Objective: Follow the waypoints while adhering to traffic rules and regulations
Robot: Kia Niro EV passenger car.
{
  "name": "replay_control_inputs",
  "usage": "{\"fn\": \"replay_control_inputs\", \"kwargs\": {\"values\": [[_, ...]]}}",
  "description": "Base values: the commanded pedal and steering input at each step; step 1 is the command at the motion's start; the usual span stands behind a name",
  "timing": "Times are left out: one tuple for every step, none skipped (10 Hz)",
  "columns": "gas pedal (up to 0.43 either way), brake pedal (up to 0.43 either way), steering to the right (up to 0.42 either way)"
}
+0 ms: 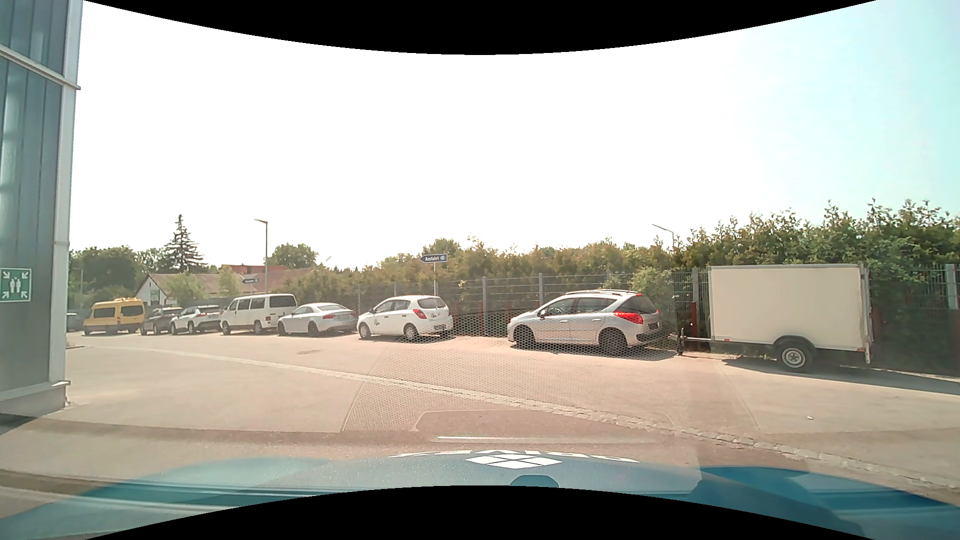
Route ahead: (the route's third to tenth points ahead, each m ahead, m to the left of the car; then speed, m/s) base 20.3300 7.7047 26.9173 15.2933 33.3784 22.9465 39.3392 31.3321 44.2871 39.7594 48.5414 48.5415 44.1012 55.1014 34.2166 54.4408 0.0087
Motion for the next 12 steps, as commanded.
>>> {"fn": "replay_control_inputs", "kwargs": {"values": [[0.000,0.079,-0.001],[0.000,0.000,-0.001],[0.000,0.000,0.000],[0.000,0.000,-0.001],[0.000,0.000,-0.001],[0.000,0.000,0.000],[0.000,0.000,0.000],[0.000,0.000,0.000],[0.000,0.000,-0.001],[0.000,0.000,-0.001],[0.000,0.000,-0.001],[0.020,0.000,-0.001]]}}
